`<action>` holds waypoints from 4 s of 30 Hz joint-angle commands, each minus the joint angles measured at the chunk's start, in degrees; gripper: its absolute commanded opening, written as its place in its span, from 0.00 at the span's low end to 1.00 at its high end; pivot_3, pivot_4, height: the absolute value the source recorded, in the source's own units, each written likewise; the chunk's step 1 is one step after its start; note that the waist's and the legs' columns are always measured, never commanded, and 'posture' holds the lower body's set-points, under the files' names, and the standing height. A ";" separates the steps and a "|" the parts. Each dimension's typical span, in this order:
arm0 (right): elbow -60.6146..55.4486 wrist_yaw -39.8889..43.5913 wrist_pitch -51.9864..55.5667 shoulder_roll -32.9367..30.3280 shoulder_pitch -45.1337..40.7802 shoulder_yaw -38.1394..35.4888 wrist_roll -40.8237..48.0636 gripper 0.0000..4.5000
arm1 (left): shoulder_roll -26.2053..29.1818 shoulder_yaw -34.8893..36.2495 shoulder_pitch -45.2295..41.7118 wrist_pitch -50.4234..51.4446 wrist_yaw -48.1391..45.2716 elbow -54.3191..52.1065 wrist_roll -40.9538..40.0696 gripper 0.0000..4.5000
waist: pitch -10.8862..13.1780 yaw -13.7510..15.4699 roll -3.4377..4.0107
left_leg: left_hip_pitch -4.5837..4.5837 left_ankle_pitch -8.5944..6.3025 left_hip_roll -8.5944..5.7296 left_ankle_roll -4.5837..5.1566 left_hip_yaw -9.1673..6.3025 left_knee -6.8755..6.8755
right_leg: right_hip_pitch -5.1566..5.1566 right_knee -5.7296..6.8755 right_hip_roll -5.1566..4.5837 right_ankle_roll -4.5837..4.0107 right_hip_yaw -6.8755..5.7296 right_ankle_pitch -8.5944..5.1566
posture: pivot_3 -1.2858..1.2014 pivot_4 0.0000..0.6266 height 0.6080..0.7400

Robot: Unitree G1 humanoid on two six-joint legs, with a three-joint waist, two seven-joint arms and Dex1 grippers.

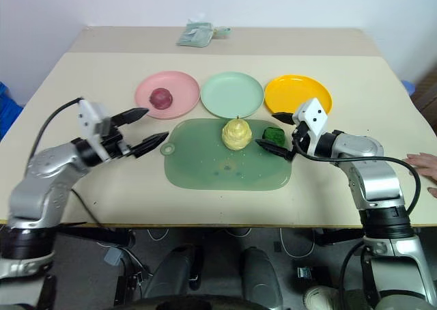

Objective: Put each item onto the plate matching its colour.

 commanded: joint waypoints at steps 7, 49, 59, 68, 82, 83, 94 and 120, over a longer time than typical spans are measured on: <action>9.37 2.96 -5.99 2.59 -4.10 1.47 -3.37 1.00 | 8.23 7.80 8.96 -1.04 -14.55 -8.50 -7.95 0.98 | 0.03 -0.01 0.05 | 0.00 0.00 0.02 0.01 0.00 -0.03 | -0.03 0.01 -0.01 -0.04 0.00 -0.01 | 0.52 0.24 1.00; 7.91 6.04 -1.16 12.67 -16.21 7.79 -4.61 1.00 | 8.57 10.91 19.33 0.38 -10.10 -16.68 -9.98 0.98 | 0.06 -1.35 0.12 | -0.07 -0.01 0.04 0.00 0.01 -0.19 | -0.20 -0.03 -0.06 -0.07 0.04 0.00 | 0.52 0.24 1.00; 10.35 -0.28 0.66 15.16 -19.10 8.41 -8.24 1.00 | 8.64 9.83 17.84 1.67 -8.77 -16.89 -10.40 0.98 | 0.07 -1.36 0.13 | -0.07 -0.01 0.04 0.00 0.01 -0.20 | -0.21 -0.03 -0.05 -0.07 0.04 0.00 | 0.52 0.24 1.00; 10.64 -5.93 8.08 17.04 -20.90 8.63 -10.47 1.00 | 8.42 10.08 18.62 1.44 -8.91 -17.03 -10.24 0.98 | 0.08 -1.38 0.14 | -0.07 -0.01 0.03 0.00 0.01 -0.23 | -0.24 -0.03 -0.05 -0.08 0.04 0.00 | 0.52 0.24 1.00; 10.20 -6.46 12.83 17.55 -20.35 10.93 -12.06 1.00 | 7.66 10.44 20.78 0.35 -9.03 -17.59 -9.99 0.98 | 0.10 -1.49 0.18 | -0.08 -0.01 0.04 0.00 0.02 -0.27 | -0.29 -0.03 -0.05 -0.09 0.06 0.00 | 0.52 0.24 1.00; 10.47 -6.47 12.80 17.59 -20.43 11.07 -12.16 1.00 | 7.58 10.49 20.96 0.29 -9.05 -17.61 -9.92 0.98 | 0.10 -1.50 0.18 | -0.08 -0.01 0.04 0.00 0.02 -0.28 | -0.29 -0.03 -0.05 -0.09 0.06 0.00 | 0.52 0.24 1.00; 12.14 -6.64 12.12 18.11 -20.92 11.42 -13.23 0.74 | 7.04 10.80 22.61 -0.44 -8.80 -17.84 -9.53 1.00 | 0.10 -1.48 0.18 | -0.08 -0.01 0.04 0.00 0.03 -0.28 | -0.30 -0.04 -0.06 -0.09 0.07 -0.01 | 0.52 0.24 1.00; 66.57 -20.56 -22.55 10.91 -44.80 -4.48 -16.91 0.74 | 4.65 9.93 22.55 -1.08 -5.44 -18.90 -9.02 1.00 | 0.32 -2.36 0.54 | -0.63 0.02 0.06 0.02 0.39 -0.20 | -0.90 0.06 0.11 0.05 0.32 0.13 | 0.52 0.24 1.00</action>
